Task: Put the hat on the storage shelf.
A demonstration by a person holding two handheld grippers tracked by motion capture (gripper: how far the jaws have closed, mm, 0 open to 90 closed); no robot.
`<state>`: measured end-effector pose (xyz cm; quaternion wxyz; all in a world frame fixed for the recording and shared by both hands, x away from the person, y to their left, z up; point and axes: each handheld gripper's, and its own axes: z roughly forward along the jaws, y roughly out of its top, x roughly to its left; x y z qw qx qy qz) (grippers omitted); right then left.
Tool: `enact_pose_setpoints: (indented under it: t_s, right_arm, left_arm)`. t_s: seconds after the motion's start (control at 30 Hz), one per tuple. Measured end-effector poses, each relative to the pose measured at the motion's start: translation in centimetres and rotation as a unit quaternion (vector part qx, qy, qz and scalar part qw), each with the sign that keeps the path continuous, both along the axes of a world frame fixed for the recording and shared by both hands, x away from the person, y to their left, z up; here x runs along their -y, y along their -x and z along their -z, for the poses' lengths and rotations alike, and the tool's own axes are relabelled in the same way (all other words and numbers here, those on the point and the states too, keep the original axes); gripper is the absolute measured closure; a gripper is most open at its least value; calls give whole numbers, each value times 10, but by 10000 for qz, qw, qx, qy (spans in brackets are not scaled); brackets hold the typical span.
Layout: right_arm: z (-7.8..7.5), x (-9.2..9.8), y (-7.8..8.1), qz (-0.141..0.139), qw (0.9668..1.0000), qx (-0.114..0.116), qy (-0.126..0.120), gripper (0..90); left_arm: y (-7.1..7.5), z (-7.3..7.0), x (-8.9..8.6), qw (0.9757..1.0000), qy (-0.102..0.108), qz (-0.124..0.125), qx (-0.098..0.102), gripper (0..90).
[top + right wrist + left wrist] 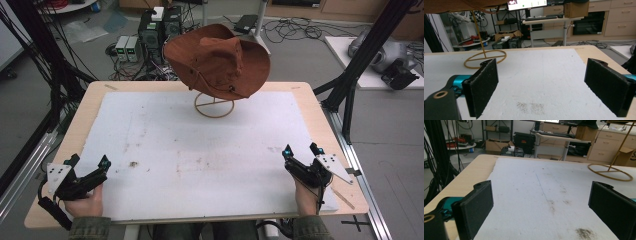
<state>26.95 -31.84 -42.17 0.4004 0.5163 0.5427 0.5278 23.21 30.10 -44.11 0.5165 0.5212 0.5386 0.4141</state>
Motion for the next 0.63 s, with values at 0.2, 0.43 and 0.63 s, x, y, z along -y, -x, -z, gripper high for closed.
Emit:
enact_pose_setpoints:
  t_s: [0.2,0.43,0.63]
  right_arm:
    - [1,0,-1,-13,10000,-17,3,113]
    - [2,0,-2,-6,10000,-33,1,113]
    - [3,-1,-3,-32,10000,-82,-5,113]
  left_arm:
    - [0,0,0,10000,-5,6,-4,62]
    - [0,0,-1,10000,-10,6,-6,62]
    - [-1,1,-2,10000,15,-4,-18,62]
